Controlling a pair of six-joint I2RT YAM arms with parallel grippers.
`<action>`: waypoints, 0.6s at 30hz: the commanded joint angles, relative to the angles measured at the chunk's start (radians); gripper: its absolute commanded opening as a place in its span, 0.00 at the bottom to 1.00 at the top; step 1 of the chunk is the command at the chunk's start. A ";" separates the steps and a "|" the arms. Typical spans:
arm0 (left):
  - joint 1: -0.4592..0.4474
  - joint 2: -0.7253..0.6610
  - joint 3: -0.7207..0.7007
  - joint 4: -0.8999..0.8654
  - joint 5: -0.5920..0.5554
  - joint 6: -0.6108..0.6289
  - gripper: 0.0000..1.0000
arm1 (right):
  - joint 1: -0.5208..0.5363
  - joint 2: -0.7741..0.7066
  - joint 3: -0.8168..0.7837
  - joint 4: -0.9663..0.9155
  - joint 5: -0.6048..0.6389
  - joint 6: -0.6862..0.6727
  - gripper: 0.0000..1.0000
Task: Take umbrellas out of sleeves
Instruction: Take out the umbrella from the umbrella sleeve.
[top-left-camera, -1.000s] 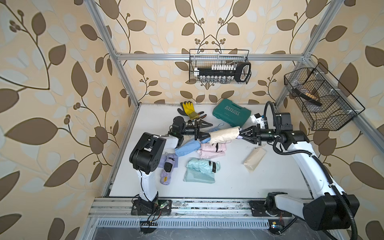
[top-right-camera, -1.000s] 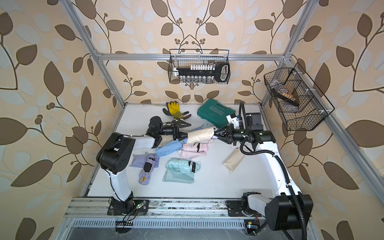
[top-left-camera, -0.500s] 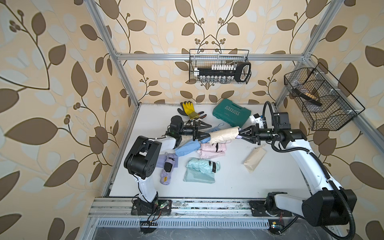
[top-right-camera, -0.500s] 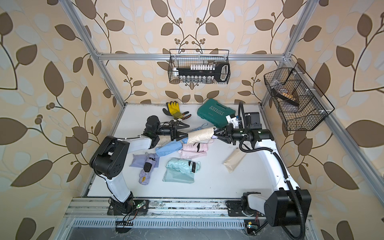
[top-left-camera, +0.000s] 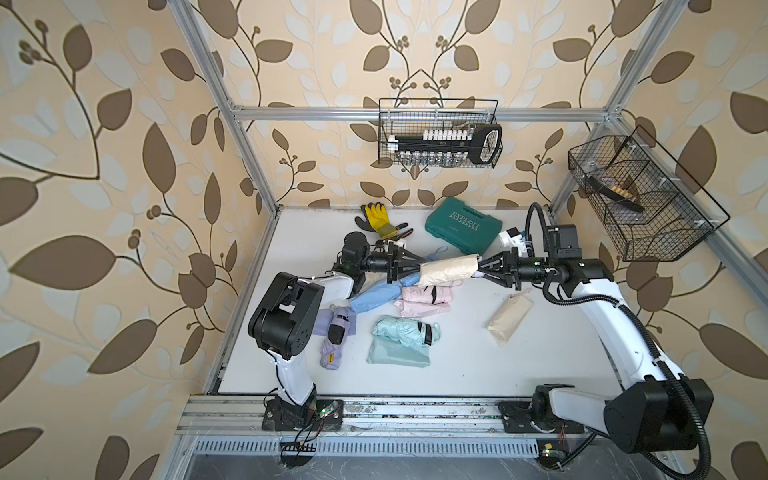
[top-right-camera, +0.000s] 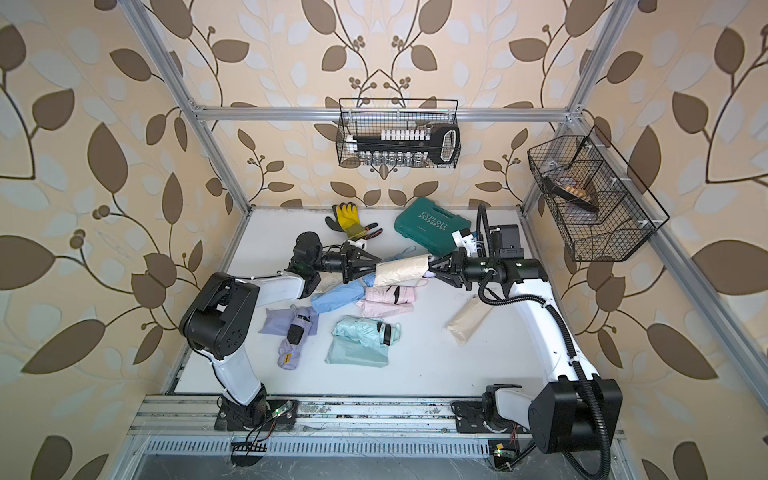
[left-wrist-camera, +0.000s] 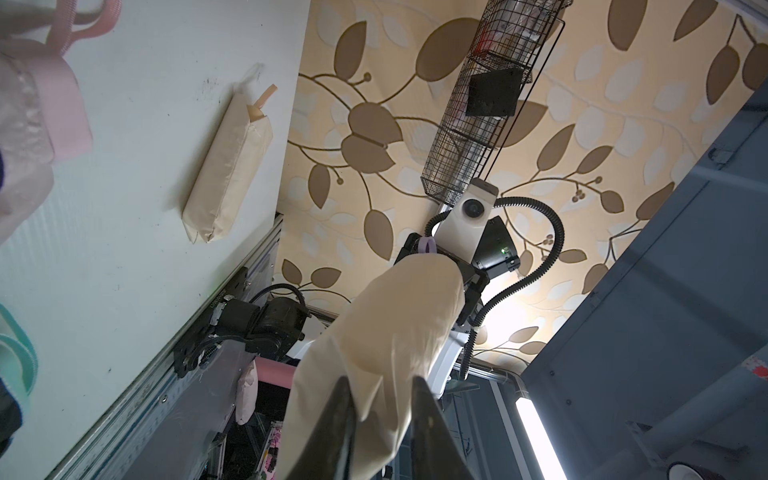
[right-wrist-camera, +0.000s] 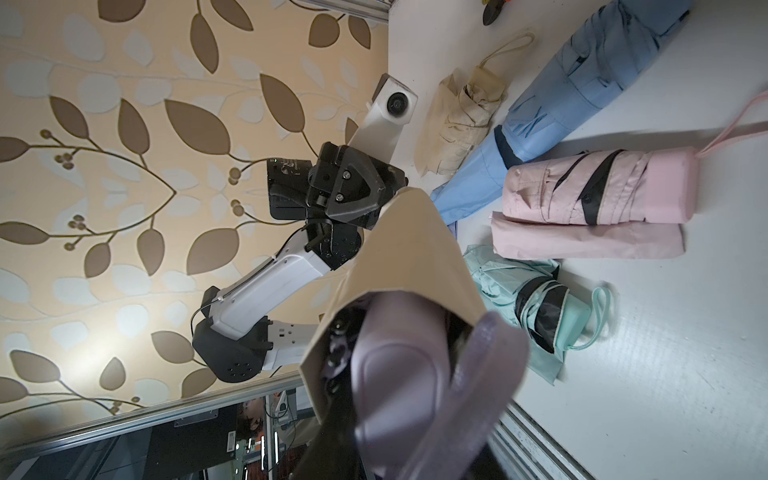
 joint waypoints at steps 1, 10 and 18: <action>-0.010 -0.054 0.002 0.041 0.030 0.009 0.13 | -0.004 -0.025 -0.013 0.023 -0.010 -0.021 0.08; -0.003 -0.094 -0.003 -0.090 0.016 0.120 0.00 | -0.030 -0.042 -0.024 0.003 0.001 -0.036 0.07; 0.108 -0.130 -0.056 -0.244 0.007 0.223 0.00 | -0.070 -0.070 -0.049 -0.034 0.032 -0.062 0.06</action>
